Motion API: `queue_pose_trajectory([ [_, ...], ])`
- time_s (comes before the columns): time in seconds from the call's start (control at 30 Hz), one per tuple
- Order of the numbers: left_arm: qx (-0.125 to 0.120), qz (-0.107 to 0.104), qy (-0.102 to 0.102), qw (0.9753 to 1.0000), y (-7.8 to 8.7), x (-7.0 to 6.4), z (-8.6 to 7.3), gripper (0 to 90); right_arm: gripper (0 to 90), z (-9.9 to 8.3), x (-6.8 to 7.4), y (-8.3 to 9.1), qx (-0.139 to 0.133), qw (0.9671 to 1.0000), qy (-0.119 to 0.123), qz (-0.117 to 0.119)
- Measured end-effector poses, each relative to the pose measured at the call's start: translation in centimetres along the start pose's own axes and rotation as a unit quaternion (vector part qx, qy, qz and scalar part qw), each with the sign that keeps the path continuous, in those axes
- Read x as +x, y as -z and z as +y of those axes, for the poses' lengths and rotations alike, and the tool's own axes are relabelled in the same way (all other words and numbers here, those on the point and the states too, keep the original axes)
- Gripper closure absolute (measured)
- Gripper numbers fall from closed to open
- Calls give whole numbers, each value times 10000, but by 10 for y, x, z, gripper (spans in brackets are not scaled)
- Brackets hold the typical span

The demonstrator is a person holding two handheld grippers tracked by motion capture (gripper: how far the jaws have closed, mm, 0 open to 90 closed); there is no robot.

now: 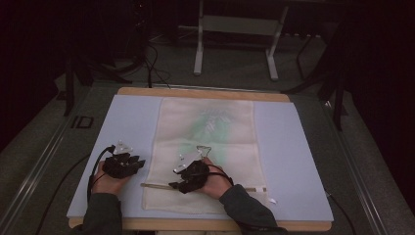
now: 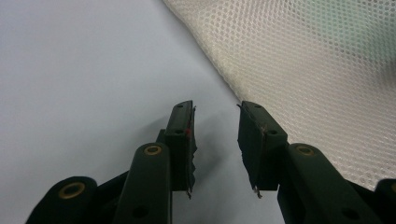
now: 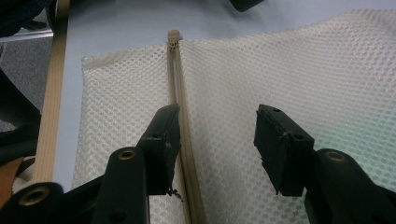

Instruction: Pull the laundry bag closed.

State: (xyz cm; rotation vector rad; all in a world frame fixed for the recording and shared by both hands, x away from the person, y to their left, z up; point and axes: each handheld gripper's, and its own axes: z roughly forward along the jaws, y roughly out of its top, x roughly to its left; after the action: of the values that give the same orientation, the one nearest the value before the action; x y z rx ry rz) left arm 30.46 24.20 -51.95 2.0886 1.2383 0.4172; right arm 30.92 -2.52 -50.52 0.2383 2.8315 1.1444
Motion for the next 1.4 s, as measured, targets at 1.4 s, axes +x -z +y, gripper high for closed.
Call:
queue_pose_trajectory([
  [1.4,-27,-12,-32,10000,1,1,0,657,667,30,18,-39,83,9988,311,367],
])
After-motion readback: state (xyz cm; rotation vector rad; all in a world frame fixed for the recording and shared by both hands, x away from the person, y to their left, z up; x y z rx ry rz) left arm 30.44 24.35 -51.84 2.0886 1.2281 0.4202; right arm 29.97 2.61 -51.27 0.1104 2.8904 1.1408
